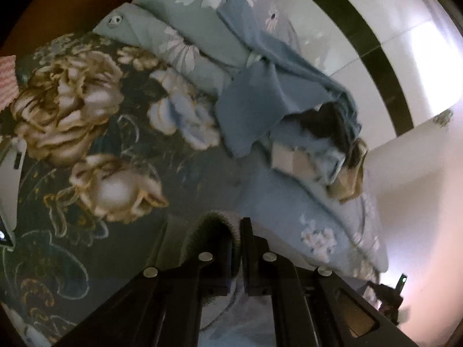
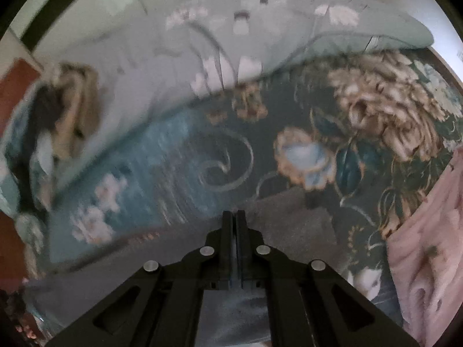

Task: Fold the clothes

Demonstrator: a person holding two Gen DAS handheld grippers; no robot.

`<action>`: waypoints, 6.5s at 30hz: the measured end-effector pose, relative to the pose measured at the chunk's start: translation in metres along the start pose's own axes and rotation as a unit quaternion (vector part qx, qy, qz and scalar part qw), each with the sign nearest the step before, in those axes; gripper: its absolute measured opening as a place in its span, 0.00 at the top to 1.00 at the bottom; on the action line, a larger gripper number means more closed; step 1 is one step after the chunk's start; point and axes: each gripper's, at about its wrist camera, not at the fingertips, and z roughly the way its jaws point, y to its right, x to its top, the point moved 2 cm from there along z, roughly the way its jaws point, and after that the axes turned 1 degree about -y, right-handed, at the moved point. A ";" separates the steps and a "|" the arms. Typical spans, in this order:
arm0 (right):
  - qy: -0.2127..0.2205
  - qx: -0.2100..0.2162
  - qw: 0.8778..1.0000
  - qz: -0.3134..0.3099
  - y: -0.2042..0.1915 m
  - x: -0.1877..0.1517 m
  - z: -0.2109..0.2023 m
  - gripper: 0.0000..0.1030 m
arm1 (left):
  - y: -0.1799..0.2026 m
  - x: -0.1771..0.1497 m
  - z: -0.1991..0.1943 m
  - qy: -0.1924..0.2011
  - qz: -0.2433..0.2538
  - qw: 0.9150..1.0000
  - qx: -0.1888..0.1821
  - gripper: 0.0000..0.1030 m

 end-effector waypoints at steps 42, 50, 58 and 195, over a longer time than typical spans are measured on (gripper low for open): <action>-0.022 0.120 0.961 0.247 0.110 -0.079 0.011 0.75 | 0.099 -0.189 0.111 -0.154 -0.028 0.984 0.082 0.50; 0.027 0.158 0.967 0.196 0.106 -0.074 -0.025 0.94 | 0.095 -0.192 0.117 -0.163 -0.040 0.979 0.116 0.49; -0.018 0.155 0.952 0.265 0.143 -0.106 0.005 0.94 | 0.090 -0.194 0.115 -0.165 -0.064 0.977 0.116 0.47; -0.087 -0.032 0.906 -0.412 -0.296 -0.254 0.065 0.62 | 0.032 -0.213 0.050 -0.129 -0.163 0.974 -0.088 0.39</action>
